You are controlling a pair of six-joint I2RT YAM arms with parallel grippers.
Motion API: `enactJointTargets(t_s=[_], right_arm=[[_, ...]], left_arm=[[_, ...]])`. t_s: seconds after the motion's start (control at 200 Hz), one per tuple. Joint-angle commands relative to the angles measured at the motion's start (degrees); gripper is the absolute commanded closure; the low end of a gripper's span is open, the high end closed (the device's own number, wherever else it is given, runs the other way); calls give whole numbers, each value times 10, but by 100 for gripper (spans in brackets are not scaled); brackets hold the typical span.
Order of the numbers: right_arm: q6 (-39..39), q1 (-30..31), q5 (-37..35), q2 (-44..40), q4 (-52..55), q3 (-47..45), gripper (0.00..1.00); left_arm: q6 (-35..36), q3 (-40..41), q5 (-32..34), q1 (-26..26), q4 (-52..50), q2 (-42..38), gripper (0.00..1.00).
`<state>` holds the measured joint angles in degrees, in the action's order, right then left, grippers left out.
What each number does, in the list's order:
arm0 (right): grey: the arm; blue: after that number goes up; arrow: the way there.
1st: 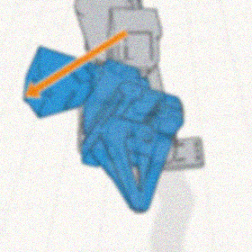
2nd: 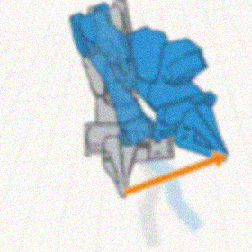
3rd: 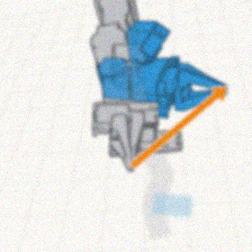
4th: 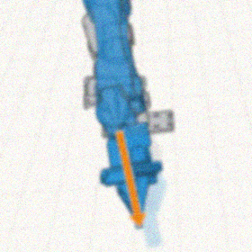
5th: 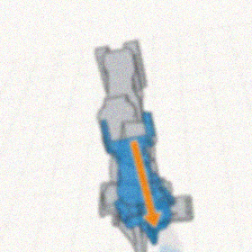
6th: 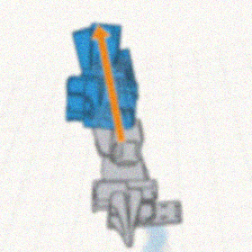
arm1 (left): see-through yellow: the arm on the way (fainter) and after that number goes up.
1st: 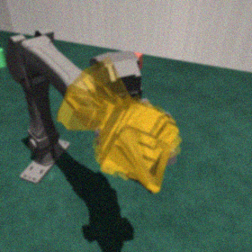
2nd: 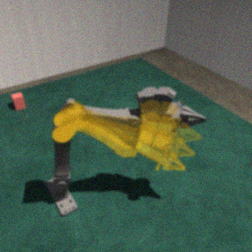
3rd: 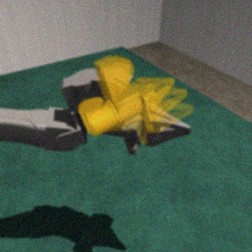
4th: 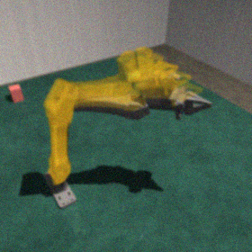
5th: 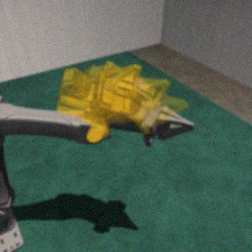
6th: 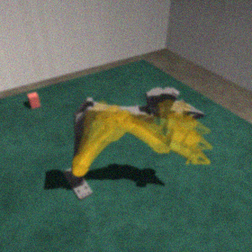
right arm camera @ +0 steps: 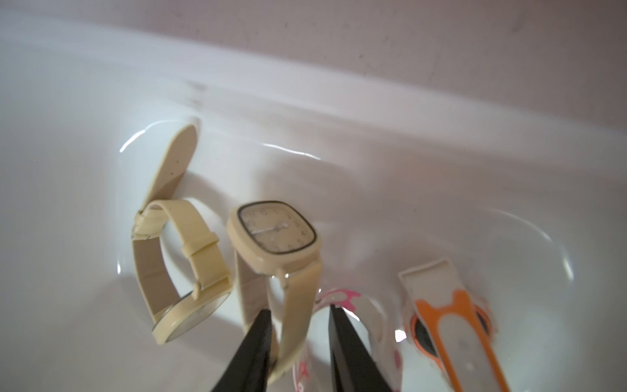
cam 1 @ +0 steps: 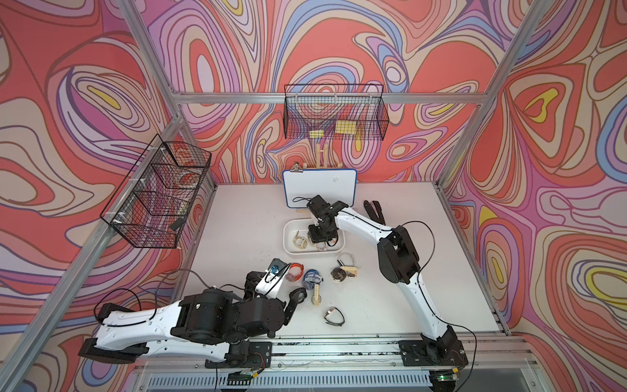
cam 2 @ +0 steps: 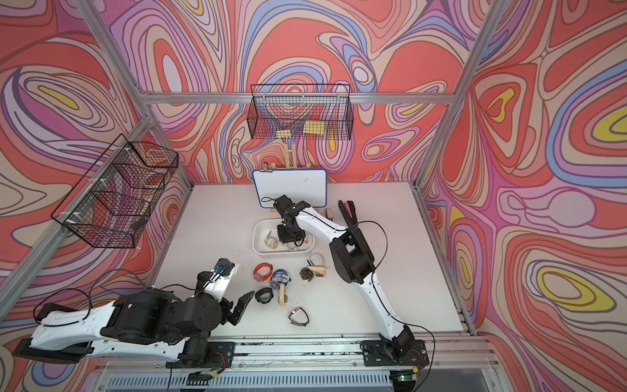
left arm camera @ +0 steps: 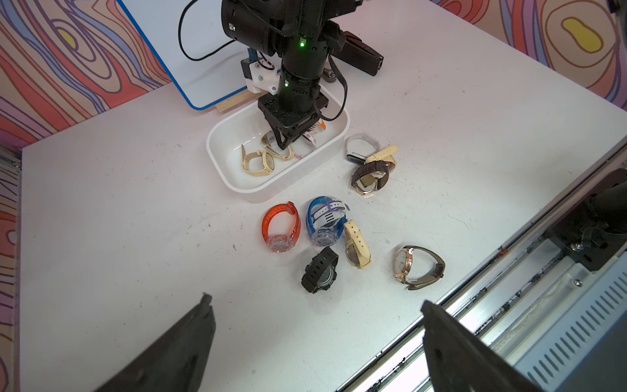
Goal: Put the watch into the storage box
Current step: Place the watch in the storage box, then pick up the watch at the center of the board.
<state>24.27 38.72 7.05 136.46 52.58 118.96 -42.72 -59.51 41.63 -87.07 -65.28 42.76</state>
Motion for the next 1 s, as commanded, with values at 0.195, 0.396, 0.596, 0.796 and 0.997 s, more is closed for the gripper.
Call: enactJointTargets(t_s=[0.195, 0.396, 0.596, 0.796, 0.997], right_arm=[[16, 2, 27, -113, -66, -60, 62], [7, 0, 72, -227, -116, -174, 33], [-33, -8, 68, -413, -116, -352, 9], [-16, -44, 54, -586, -107, -528, 2], [35, -73, 165, -646, -184, -660, 6]], left_arm=[[-21, 0, 18, 0, -22, -9, 0], [-15, 0, -33, 41, 0, 6, 1], [31, 85, -276, 241, 139, 27, 0], [56, 107, -370, 291, 266, 79, 0], [77, 98, -403, 292, 291, 143, 0]])
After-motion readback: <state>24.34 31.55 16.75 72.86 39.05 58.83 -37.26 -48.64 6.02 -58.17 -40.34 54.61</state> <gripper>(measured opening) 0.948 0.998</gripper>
